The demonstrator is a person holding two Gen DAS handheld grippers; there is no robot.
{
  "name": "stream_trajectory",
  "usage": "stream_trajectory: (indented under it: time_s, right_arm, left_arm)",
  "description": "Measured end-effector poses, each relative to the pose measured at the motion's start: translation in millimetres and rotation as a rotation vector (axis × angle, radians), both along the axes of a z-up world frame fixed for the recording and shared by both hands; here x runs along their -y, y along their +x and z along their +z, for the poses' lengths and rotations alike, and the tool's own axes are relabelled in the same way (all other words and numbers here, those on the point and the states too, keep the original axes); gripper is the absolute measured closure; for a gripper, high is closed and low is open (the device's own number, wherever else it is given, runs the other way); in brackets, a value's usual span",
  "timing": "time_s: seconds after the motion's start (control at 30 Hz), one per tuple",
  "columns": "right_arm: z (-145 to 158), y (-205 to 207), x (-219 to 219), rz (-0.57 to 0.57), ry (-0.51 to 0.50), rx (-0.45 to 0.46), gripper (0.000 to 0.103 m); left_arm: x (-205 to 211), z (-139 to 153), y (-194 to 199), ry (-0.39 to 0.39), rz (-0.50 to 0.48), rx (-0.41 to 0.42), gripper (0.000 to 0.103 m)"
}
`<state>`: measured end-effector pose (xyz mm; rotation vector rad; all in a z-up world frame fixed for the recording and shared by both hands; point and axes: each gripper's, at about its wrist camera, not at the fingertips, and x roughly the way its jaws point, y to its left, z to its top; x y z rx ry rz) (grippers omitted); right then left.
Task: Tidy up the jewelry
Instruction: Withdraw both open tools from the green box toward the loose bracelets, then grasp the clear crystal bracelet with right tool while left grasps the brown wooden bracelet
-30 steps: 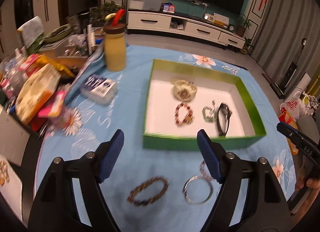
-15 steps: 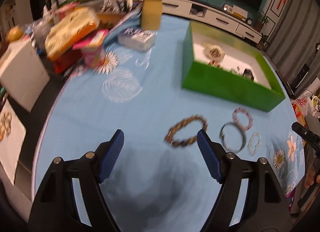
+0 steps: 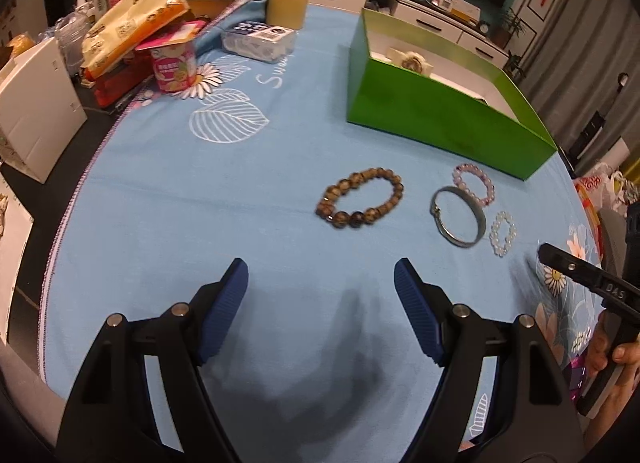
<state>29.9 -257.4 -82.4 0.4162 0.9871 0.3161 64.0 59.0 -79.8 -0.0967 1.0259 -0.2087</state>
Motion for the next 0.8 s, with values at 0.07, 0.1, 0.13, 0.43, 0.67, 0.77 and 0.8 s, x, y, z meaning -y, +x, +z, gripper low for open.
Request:
stream_trajectory:
  time_s: [0.07, 0.1, 0.13, 0.43, 0.67, 0.77, 0.8]
  right_arm:
    - [-6, 3, -8, 0.002, -0.016, -0.012, 0.073]
    - [-8, 5, -11, -0.002, -0.029, -0.017, 0.073]
    - [-12, 8, -14, -0.011, -0.051, -0.022, 0.073]
    - [-15, 20, -32, -0.072, -0.165, 0.046, 0.073]
    - [-18, 20, -42, -0.045, -0.338, 0.128, 0.096]
    - [-19, 20, -31, -0.067, -0.32, 0.128, 0.097]
    - [-19, 19, -27, -0.08, -0.337, 0.13, 0.097]
  left_arm:
    - [4, -2, -1, -0.003, -0.012, -0.005, 0.026]
    - [6, -3, -1, -0.003, -0.019, -0.008, 0.026]
    - [7, -4, -1, -0.003, -0.022, -0.009, 0.026]
    - [13, -12, 2, -0.017, -0.046, -0.019, 0.026]
    - [18, -7, 14, -0.036, -0.064, 0.014, 0.026]
    - [24, -6, 21, -0.044, -0.087, 0.027, 0.031]
    - [26, -5, 22, -0.042, -0.099, 0.032, 0.034]
